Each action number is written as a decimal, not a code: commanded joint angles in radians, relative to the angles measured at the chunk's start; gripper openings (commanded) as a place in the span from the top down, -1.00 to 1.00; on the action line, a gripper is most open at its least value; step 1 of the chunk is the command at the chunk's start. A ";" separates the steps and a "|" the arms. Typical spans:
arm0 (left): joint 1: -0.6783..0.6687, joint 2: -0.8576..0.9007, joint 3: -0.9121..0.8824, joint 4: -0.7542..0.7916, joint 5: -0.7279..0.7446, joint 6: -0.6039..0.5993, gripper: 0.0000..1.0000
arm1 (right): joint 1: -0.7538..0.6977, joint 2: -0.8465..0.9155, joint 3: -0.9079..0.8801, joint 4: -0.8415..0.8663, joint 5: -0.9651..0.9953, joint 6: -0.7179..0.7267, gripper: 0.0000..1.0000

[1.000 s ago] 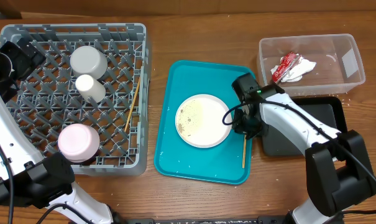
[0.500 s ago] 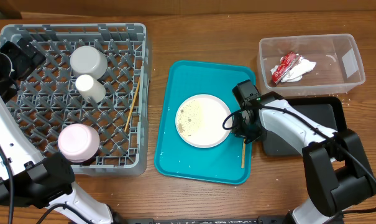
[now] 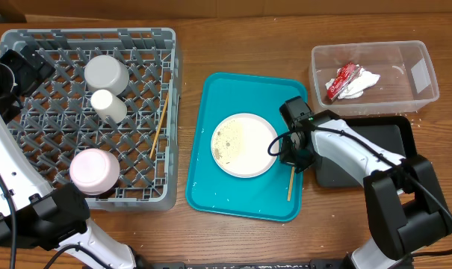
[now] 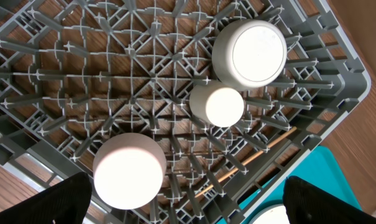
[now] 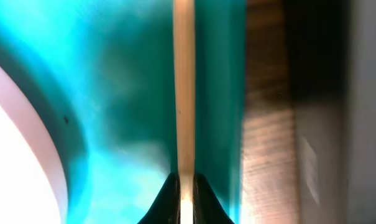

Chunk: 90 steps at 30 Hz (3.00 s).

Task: Sort waste into correct bins and load items into the dishwasher
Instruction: 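Carry the chopstick left and insert it into the dish rack, then move the right gripper to the white plate's rim and grasp it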

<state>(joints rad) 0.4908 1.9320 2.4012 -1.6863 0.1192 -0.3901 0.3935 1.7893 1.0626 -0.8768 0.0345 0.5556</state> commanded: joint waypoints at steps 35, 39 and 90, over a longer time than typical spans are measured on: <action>0.000 0.003 0.003 0.000 0.004 -0.010 -1.00 | 0.387 0.172 0.581 0.451 -0.320 0.288 0.92; 0.000 0.003 0.003 0.000 0.004 -0.010 -1.00 | 0.406 0.230 0.581 0.522 -0.327 0.287 0.84; 0.000 0.003 0.003 0.000 0.004 -0.010 -1.00 | 0.436 0.060 0.341 -0.012 -0.010 -0.248 -0.05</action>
<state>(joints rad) 0.4908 1.9320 2.4012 -1.6867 0.1192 -0.3901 0.7818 1.8366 1.4490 -0.9195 0.0368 0.3153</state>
